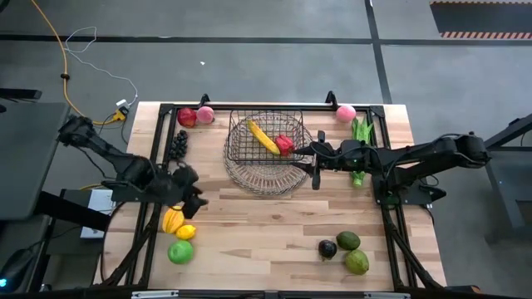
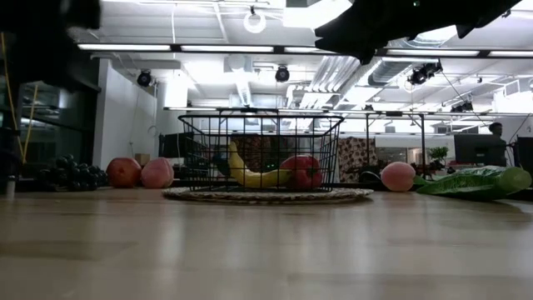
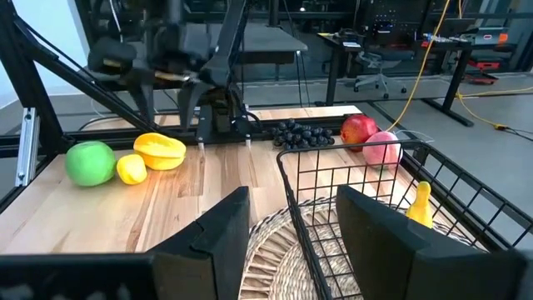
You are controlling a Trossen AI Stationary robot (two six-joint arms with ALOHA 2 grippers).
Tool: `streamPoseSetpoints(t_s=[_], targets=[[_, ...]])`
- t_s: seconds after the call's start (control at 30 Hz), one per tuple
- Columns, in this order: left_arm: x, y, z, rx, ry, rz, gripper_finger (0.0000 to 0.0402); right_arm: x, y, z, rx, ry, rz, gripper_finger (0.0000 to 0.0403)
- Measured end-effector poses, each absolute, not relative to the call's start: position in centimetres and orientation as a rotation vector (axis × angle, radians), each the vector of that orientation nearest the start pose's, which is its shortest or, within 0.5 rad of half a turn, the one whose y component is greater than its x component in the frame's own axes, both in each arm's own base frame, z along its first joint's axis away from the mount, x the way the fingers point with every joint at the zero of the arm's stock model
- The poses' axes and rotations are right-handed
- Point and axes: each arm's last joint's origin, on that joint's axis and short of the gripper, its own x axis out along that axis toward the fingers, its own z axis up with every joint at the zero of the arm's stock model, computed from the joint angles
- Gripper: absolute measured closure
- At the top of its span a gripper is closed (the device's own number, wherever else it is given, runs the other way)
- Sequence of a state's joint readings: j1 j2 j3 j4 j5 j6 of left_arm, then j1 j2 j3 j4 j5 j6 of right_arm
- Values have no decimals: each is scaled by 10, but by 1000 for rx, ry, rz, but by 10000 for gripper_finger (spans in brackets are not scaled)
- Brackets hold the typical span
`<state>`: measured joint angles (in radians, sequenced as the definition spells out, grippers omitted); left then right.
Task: Build produce basket
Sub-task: Put the star fruit into the wire basket
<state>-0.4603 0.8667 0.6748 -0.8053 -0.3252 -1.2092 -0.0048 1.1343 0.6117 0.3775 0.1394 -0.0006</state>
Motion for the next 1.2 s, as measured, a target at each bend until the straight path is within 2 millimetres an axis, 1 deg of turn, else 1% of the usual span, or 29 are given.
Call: streamPoseSetpoints(t_s=[0.23, 0.4, 0.5, 0.67, 0.83, 1.2], targets=[[119, -82, 220, -856, 1041, 609, 166, 246, -5, 258, -11, 155, -144, 231], [107, -89, 211, -854, 1137, 765, 166, 246, -5, 257, -11, 164, -144, 231], [106, -94, 208, -847, 1149, 782, 166, 246, -5, 257, -11, 164, -144, 231], [107, -101, 200, -825, 1255, 813, 166, 246, -5, 256, -11, 166, -144, 231], [111, -107, 193, -811, 1319, 843, 166, 246, -5, 256, -12, 168, -144, 231], [114, -110, 191, -832, 1318, 820, 166, 246, -5, 256, -11, 167, -144, 231]])
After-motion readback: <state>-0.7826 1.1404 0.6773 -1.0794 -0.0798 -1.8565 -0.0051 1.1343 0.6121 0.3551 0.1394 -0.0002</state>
